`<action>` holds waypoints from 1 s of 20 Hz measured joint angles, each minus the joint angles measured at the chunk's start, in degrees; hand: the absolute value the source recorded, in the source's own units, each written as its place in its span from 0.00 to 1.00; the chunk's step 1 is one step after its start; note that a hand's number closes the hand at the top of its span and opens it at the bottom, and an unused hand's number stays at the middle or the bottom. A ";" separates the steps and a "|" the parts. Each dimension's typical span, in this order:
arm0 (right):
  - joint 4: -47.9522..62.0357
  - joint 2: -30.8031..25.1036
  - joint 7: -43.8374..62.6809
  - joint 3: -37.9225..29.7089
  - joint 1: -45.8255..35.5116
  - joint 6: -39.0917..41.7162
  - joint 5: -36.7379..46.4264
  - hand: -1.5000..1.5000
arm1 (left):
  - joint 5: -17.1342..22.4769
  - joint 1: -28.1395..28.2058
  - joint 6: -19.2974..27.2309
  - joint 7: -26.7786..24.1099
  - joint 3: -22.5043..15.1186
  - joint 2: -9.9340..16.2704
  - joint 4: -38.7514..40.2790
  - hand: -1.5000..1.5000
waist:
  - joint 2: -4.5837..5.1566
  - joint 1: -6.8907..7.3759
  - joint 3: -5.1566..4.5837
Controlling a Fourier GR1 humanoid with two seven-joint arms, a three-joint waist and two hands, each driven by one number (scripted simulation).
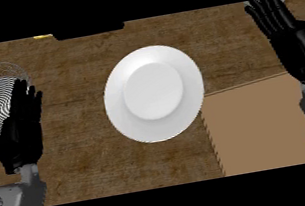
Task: Pick the cupcake from the tray and place it in the plate
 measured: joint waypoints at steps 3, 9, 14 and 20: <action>-2.13 -0.27 0.73 -2.45 4.54 -0.06 -2.56 1.00 | -2.59 1.12 0.32 1.12 -1.44 1.18 1.03 0.50 | -0.31 -0.97 -1.17; -2.68 -12.95 3.56 -7.35 13.91 -0.98 4.66 1.00 | -5.90 5.84 -0.52 2.86 -3.62 4.00 4.14 0.50 | -0.34 -5.04 -2.85; -0.34 -11.88 -1.80 -11.02 24.23 -11.08 12.12 0.00 | -6.82 8.30 -0.99 4.07 -5.42 4.01 5.20 0.50 | -0.74 -6.18 -2.33; -0.24 -1.63 -18.88 -13.86 35.32 -5.09 2.67 0.00 | -8.24 8.18 -1.61 4.78 -7.83 3.10 6.04 0.50 | -0.78 -4.41 -2.06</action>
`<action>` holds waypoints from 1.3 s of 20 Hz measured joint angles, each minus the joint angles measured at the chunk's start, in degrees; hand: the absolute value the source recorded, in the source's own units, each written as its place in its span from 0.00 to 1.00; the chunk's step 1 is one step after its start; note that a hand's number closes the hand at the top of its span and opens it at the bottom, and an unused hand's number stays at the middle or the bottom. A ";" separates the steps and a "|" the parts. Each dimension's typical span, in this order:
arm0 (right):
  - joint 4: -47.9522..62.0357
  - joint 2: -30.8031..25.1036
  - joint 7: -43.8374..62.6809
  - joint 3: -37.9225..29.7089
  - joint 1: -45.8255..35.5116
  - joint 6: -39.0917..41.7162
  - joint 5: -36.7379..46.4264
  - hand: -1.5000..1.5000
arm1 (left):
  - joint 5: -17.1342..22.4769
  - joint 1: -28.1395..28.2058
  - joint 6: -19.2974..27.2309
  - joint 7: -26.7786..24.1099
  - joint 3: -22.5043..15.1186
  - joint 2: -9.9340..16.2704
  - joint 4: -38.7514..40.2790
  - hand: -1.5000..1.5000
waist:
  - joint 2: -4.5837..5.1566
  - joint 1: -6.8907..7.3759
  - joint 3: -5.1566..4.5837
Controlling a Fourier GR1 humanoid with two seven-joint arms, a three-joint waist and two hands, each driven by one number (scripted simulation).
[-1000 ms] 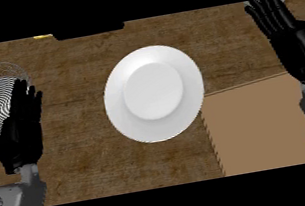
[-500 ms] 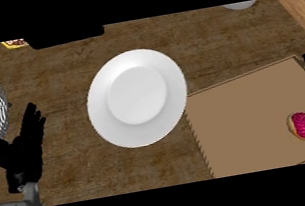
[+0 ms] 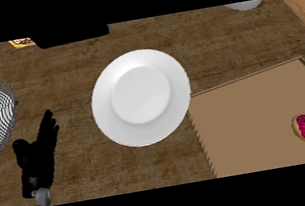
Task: Pick the cupcake from the tray and place it in the plate
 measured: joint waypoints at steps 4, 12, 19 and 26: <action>0.16 -3.81 -4.51 0.03 6.44 2.66 4.90 0.00 | -1.06 -0.50 -0.17 0.74 -1.09 -0.50 -0.33 0.50 | 0.18 1.82 -0.12; -5.26 -14.86 4.35 -1.79 12.26 0.55 16.88 0.00 | -2.00 -1.49 -0.73 0.96 -1.38 -1.14 0.31 0.50 | 0.34 3.18 -0.30; -11.24 -22.19 20.29 1.24 12.04 8.15 21.12 0.00 | -2.90 -2.34 -1.07 2.39 -1.71 -1.68 -0.28 0.50 | 0.42 3.95 -0.32; -11.56 -22.58 29.95 4.64 7.35 16.38 23.58 0.00 | -4.09 -3.38 -1.67 2.00 -1.13 -3.36 1.30 0.50 | 0.42 4.03 -0.25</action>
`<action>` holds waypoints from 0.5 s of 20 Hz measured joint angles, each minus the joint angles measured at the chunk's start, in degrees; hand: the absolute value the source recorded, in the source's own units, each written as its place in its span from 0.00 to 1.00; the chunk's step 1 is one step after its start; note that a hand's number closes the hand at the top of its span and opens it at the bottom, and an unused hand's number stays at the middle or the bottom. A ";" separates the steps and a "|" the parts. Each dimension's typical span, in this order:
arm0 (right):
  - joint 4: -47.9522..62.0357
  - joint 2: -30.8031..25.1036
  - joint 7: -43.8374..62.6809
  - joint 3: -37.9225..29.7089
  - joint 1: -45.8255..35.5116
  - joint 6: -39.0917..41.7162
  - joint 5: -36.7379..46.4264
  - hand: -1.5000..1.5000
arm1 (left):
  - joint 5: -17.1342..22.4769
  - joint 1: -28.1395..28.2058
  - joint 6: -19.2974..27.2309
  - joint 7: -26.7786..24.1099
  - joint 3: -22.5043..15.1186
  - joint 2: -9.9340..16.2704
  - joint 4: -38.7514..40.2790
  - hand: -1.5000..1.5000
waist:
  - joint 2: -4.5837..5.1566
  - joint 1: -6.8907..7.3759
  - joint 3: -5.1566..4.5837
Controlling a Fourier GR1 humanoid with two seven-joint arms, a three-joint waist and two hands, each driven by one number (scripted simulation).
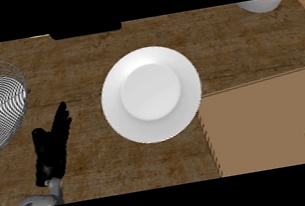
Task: Pick the cupcake from the tray and place it in the plate
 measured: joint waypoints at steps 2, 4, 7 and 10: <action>-0.24 1.43 1.65 0.06 -0.74 1.58 1.26 0.00 | -0.09 0.76 -0.94 0.03 0.79 0.26 -0.60 0.50 | -0.03 -0.06 0.01; 0.22 2.88 2.37 -0.06 -1.50 2.92 2.73 0.00 | -0.24 1.21 -1.72 0.73 1.55 0.49 -1.59 0.50 | -0.04 -0.08 0.03; 0.85 4.32 2.73 -1.09 -2.58 5.61 4.13 0.00 | -1.03 1.07 -2.17 1.08 2.46 -0.02 -1.46 0.50 | -0.06 -0.14 0.03; 3.61 6.55 1.43 -1.22 -4.70 7.35 7.10 0.00 | -1.92 0.52 -2.73 1.23 3.12 -1.02 -0.86 0.50 | -0.05 -0.14 0.04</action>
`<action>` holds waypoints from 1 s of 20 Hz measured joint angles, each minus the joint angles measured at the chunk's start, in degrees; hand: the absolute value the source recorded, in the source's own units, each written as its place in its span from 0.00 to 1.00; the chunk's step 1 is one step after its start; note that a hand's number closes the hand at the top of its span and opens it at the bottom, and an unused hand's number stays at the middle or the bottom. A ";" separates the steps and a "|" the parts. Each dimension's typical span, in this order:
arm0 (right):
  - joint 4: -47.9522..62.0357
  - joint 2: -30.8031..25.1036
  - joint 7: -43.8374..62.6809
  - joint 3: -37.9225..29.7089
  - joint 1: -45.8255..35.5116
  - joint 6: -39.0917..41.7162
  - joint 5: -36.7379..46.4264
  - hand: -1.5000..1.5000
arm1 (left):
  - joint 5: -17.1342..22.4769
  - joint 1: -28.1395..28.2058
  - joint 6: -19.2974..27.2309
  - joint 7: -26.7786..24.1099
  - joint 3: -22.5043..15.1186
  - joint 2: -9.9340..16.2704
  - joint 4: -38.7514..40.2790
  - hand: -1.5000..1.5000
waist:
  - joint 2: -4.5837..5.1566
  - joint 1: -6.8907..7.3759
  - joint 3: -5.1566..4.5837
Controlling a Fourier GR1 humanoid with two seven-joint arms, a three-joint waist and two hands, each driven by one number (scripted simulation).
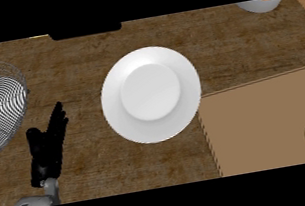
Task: Pick the cupcake from the tray and place it in the plate
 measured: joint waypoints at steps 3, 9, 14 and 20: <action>1.46 2.01 -0.71 -0.55 -1.29 1.75 2.61 0.00 | -1.12 0.15 -0.21 -0.25 0.48 -1.18 0.30 0.50 | 0.00 -0.02 0.01; 2.87 5.75 -1.01 -2.48 -3.11 5.27 5.68 0.00 | -1.95 -0.07 -2.60 0.14 2.60 -1.47 0.30 0.50 | -0.01 -0.04 0.01; 4.48 8.93 -2.20 -2.79 -3.50 5.49 9.57 0.00 | -2.89 0.81 -3.31 0.12 3.32 -2.57 -0.54 0.50 | -0.02 0.00 0.00; 6.90 10.53 -6.17 -2.75 -4.66 4.66 14.76 1.00 | -4.72 -0.22 -3.13 0.69 3.80 -4.00 -0.33 0.50 | 0.00 -0.03 0.02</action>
